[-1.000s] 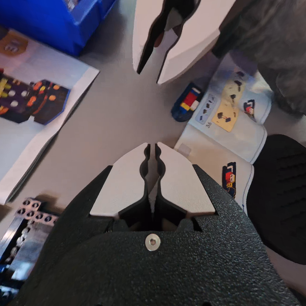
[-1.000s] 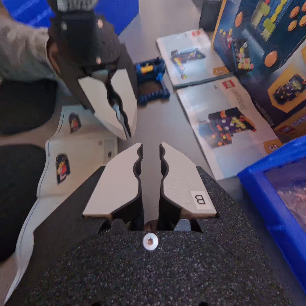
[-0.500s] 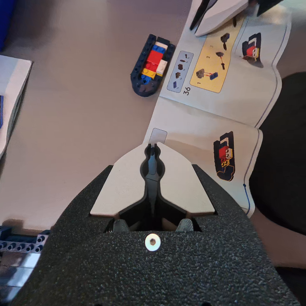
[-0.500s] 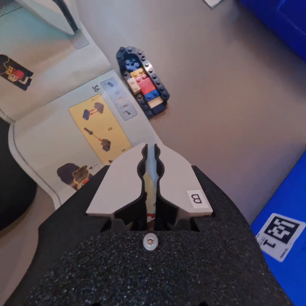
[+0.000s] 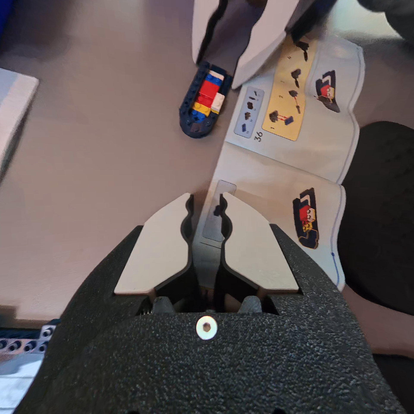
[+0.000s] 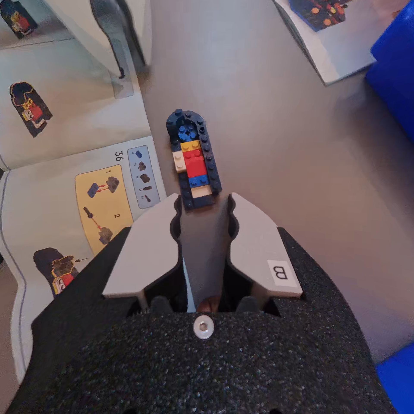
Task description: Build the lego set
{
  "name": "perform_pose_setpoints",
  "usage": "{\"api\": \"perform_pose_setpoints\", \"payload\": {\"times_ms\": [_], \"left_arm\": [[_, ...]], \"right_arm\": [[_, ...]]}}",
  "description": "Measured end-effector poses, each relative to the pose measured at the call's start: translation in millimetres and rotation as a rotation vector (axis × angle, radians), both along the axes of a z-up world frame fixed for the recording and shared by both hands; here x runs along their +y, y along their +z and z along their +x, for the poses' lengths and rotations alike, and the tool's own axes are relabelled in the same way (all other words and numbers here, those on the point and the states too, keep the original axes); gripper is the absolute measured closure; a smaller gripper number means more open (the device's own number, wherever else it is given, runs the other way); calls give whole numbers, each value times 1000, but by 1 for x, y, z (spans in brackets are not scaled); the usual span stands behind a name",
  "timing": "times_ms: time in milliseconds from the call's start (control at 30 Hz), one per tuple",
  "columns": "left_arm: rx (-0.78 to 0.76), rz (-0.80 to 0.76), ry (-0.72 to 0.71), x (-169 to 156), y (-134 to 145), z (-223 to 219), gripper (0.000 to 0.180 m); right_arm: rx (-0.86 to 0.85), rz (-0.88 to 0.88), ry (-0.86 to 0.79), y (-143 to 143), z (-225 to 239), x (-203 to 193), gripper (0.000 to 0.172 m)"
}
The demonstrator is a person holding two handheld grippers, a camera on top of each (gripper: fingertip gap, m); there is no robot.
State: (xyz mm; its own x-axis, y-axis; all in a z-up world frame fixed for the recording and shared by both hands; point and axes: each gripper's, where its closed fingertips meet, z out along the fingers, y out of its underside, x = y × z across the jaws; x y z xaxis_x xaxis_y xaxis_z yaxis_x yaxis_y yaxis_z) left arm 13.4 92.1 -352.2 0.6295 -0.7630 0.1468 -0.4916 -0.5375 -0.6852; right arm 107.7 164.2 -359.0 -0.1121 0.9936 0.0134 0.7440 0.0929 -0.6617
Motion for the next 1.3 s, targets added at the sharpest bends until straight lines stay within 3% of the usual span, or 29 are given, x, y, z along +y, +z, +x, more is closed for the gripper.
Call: {"api": "perform_pose_setpoints", "payload": {"times_ms": [100,267,433,700,1000,1200,1300], "left_arm": [[-10,112,48,14,13,-7,142],[-52,260,106,33,33,-22,170],[-38,262,91,37,28,-25,176],[-84,176,208,46,17,-29,176],[37,51,60,37,9,-17,175],[-227,-220,211,47,15,-12,173],[-265,-235,257,52,10,-11,170]], "right_arm": [[24,9,15,0,-13,-1,132],[87,8,15,0,-44,-3,133],[114,40,28,1,-66,0,134],[139,27,64,1,-82,0,131],[141,30,71,1,-81,-1,133],[143,35,74,2,-81,-2,134],[142,33,74,2,-81,-2,134]]}}
